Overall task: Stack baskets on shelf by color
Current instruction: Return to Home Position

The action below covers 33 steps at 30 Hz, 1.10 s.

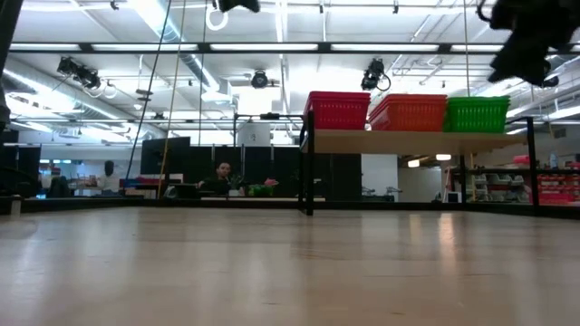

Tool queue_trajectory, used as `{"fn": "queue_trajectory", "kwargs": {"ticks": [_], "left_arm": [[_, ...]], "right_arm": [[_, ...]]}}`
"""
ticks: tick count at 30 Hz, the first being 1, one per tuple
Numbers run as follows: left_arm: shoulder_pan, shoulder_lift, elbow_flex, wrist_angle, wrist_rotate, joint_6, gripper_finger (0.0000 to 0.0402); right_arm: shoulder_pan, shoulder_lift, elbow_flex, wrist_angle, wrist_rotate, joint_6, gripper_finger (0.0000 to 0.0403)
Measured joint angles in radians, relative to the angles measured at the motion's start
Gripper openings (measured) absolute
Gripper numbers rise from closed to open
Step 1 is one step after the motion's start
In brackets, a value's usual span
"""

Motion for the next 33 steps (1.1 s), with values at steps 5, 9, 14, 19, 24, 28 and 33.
{"fn": "queue_trajectory", "kwargs": {"ticks": [5,9,14,19,24,28,33], "left_arm": [[-0.112,-0.087,-0.087,-0.04,-0.192,-0.112,0.0015],[-0.219,-0.261,-0.36,0.108,-0.297,-0.235,0.0015],[-0.323,-0.526,-0.778,0.455,-0.371,-0.324,0.0013],[-0.369,-0.728,-1.06,0.66,-0.373,-0.375,0.0009],[-0.393,-0.835,-1.246,0.796,-0.377,-0.396,0.0008],[-0.413,-0.875,-1.385,0.903,-0.376,-0.396,0.0008],[-0.444,-0.95,-1.541,1.036,-0.379,-0.393,0.001]], "right_arm": [[0.043,-0.136,-0.1,-0.008,0.001,0.054,0.0146],[0.059,-0.248,-0.165,-0.025,0.01,0.081,0.0146],[0.064,-0.373,-0.216,0.046,-0.029,0.13,0.0146],[0.064,-0.417,-0.259,0.236,-0.123,0.14,0.0146],[0.064,-0.413,-0.337,0.507,-0.224,0.083,0.0146],[0.064,-0.39,-0.472,0.81,-0.422,0.088,0.0146],[0.086,-0.371,-0.581,1.021,-0.44,0.1,0.014]]}}
